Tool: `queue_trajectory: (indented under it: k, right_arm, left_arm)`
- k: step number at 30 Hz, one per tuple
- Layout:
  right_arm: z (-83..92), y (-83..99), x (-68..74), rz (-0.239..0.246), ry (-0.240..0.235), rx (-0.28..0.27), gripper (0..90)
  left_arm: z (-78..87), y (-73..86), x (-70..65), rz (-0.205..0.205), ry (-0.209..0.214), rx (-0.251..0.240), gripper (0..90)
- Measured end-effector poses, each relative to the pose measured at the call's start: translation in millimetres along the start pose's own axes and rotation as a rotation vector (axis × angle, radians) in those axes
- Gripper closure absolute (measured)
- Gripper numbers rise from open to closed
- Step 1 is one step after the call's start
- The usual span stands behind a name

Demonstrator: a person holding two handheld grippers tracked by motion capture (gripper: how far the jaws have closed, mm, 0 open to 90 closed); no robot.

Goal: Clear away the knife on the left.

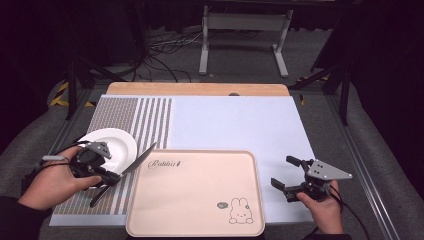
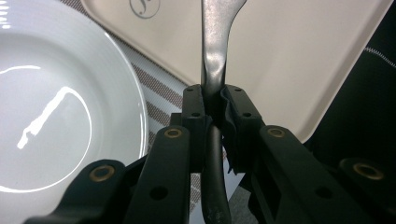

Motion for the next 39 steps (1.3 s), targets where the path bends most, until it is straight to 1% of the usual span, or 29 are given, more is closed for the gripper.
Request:
queue_trajectory:
  k: [2, 4, 8, 9, 10, 12, 14, 17, 20, 23, 25, 27, 31, 37, 39]
  right_arm:
    - [0.2, 0.0, -0.2, -0.001, 0.001, -0.001, 3.0]
    - [0.4, 0.3, -0.4, -0.002, 0.002, 0.000, 3.0]
    - [0.5, 0.4, -0.4, -0.002, 0.000, -0.001, 3.0]
    - [0.6, 0.5, -0.6, -0.003, 0.000, -0.001, 3.0]
    - [0.8, 0.6, -0.8, -0.004, 0.001, -0.001, 3.0]
    - [0.9, 0.9, -1.1, -0.003, 0.001, -0.001, 2.9]
    - [1.0, 1.1, -1.2, -0.005, 0.001, -0.001, 2.9]
    - [0.8, 1.9, -1.0, -0.008, -0.002, -0.001, 2.9]
    - [0.7, 1.9, -0.8, -0.008, -0.004, -0.001, 2.9]
    - [1.0, 1.8, -0.9, -0.010, -0.004, -0.002, 2.8]
    - [1.3, 1.8, -1.2, -0.009, -0.004, -0.003, 2.8]
    - [1.4, 2.1, -1.2, -0.009, -0.005, -0.003, 2.8]
    - [1.4, 2.7, -1.0, -0.010, -0.006, 0.000, 2.8]
    - [1.8, 2.8, -1.2, -0.009, -0.008, 0.000, 2.8]
    - [2.1, 2.8, -1.2, -0.011, -0.008, -0.001, 2.8]
  left_arm:
    - [-3.0, -5.4, -5.0, -0.006, 0.013, -0.003, 80.1]
    - [-6.4, -9.7, -8.5, -0.004, 0.033, -0.004, 80.1]
    - [-15.6, -17.3, -14.0, 0.003, 0.055, -0.006, 80.0]
    - [-15.6, -17.3, -14.0, 0.003, 0.055, -0.006, 80.1]
    - [-21.0, -21.3, -17.3, -0.003, 0.075, -0.014, 80.0]
    - [-26.7, -25.7, -22.1, -0.019, 0.088, -0.014, 80.0]
    - [-29.1, -27.5, -24.1, -0.021, 0.093, -0.011, 80.1]
    - [-36.8, -33.9, -30.5, -0.028, 0.120, -0.011, 80.0]
    - [-42.3, -38.4, -34.5, -0.022, 0.140, -0.017, 80.0]
    - [-48.7, -42.7, -38.7, -0.027, 0.156, -0.019, 80.0]
    - [-54.4, -44.9, -42.6, -0.025, 0.181, -0.026, 80.0]
    - [-60.3, -45.5, -45.6, -0.031, 0.192, -0.017, 80.0]
    - [-68.3, -45.2, -48.4, -0.019, 0.202, -0.011, 80.0]
    - [-78.5, -42.2, -48.5, 0.025, 0.219, 0.005, 80.0]
    - [-81.1, -40.5, -48.7, 0.033, 0.227, 0.021, 80.0]
Point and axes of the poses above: each handheld gripper's, and its own axes: z roughly backward along the jaws, y roughly out of its underside, x roughly to its left, the point moved 5 cm from there along -z, roughly forward along the jaws, and after that the axes turned 3 degrees about z, right-handed, at the moved point
